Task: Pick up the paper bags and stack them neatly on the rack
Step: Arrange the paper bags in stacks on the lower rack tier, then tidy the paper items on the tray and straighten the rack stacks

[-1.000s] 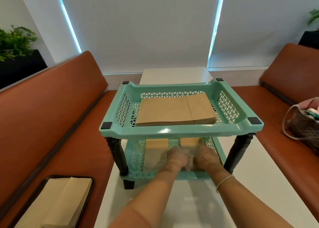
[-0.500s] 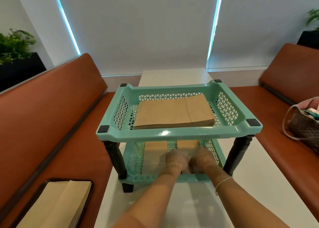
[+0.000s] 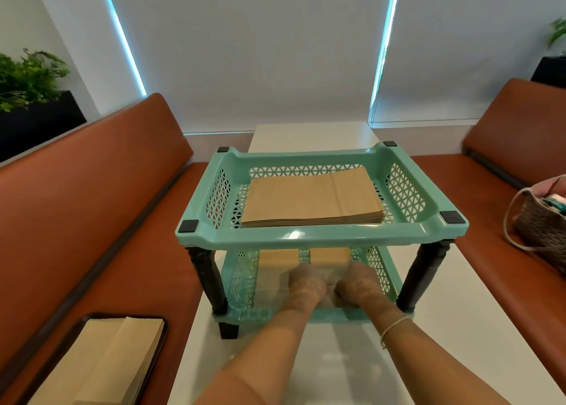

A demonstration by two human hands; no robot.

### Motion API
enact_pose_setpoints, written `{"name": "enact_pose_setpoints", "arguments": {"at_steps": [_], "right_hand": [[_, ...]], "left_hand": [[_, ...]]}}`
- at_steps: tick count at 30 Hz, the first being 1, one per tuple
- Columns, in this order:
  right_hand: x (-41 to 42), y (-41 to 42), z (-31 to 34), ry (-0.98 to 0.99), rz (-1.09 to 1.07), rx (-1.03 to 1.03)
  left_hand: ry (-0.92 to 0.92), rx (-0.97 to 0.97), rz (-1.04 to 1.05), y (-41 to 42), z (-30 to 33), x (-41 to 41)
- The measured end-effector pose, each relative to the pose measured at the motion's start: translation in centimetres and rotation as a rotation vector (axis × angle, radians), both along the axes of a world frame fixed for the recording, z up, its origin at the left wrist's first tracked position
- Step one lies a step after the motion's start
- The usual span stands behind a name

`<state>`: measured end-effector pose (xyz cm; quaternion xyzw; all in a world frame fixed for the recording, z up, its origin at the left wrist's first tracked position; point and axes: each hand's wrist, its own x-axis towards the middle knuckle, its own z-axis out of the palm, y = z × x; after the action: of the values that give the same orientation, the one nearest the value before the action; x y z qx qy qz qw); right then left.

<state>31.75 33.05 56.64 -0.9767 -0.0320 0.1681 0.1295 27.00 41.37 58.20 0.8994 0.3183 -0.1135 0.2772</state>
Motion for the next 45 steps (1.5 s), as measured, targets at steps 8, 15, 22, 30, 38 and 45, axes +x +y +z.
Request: {"name": "enact_pose_setpoints", "arguments": {"at_steps": [8,15,22,30,38,45], "right_hand": [[-0.4,0.1,-0.1,-0.006,0.047,0.012],[-0.7,-0.2,0.1,-0.003,0.054,0.042],[-1.8,-0.5,0.9,-0.046,0.035,0.056],[-5.1,0.0,5.2,-0.187,0.194,0.067],[-10.2,2.3,6.7,-0.188,0.486,0.102],[-17.3,7.1,5.2,-0.15,0.707,0.206]], "left_hand": [[-0.063,0.003,0.054,-0.4,-0.1,-0.3],[-0.132,-0.024,0.014,-0.6,-0.2,-0.7],[-0.132,0.007,-0.008,-0.6,0.4,-1.7],[-0.2,0.022,-0.006,0.4,3.0,-5.4],[-0.349,0.001,0.166,2.0,3.9,-13.9],[-0.374,0.065,0.399,4.9,2.7,-23.4]]}}
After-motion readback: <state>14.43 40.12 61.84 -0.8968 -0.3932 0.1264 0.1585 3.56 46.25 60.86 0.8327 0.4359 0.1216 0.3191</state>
